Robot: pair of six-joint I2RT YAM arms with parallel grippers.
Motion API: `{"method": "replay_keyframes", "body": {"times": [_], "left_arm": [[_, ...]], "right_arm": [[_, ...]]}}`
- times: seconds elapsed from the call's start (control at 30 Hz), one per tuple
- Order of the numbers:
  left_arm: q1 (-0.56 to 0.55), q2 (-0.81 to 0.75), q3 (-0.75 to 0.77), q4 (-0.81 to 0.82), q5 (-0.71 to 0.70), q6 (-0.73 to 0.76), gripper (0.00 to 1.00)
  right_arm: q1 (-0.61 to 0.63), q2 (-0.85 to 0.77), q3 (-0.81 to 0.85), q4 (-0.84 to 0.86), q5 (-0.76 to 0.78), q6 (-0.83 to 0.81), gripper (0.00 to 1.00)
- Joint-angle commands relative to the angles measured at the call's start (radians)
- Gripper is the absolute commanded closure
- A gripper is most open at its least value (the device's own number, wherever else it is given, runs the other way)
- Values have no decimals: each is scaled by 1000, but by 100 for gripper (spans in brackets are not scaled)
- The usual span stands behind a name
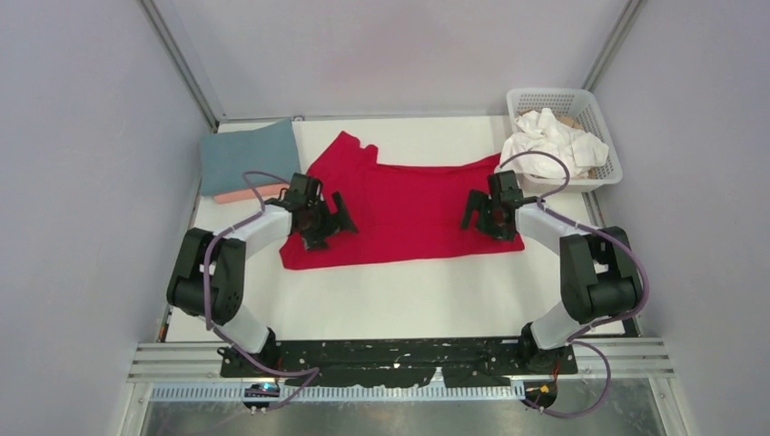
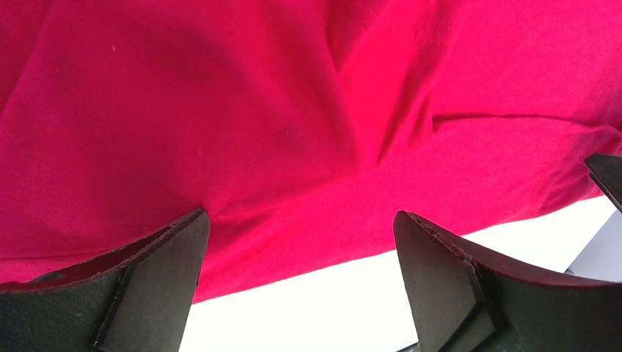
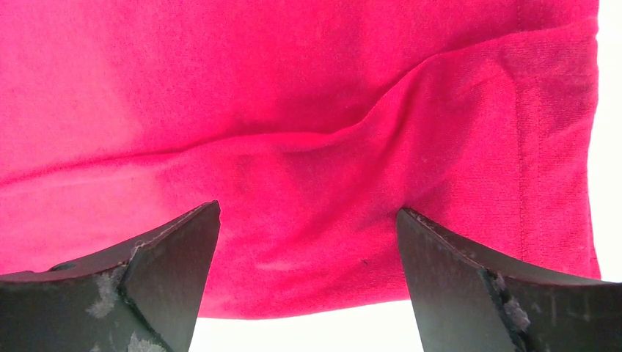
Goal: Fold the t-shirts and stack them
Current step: Fold the flattened tshirt in 1/3 of the way, then grab the side of the flattened tshirt furthest away from the robot with both arms
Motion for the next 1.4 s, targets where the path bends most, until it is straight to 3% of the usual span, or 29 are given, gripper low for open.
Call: {"method": "replay_keyframes", "body": {"times": [0.0,0.3,0.57,0.7,1.03,1.37], "left_arm": [[-5,-47,-117,-9,18,-16,0],[-89,-262,-331,-45,-25,-84,0],[-215,-509,-548,-192,-93,-253,0],[-215,-629,-585,-236,-126,-258,0],[-216,-743,-631,-352,-113,-250,1],[-254,-911,-690,-465,-74,-357,0]], "right_arm": [[-4,-53,-114,-91,-88,-25,5],[-3,-296,-299,-302,-158,-2,5],[23,-401,-306,-443,-173,12,5],[40,-363,-329,-499,-235,67,5],[43,-494,-365,-564,-167,153,5],[45,-514,-332,-569,-94,154,5]]}}
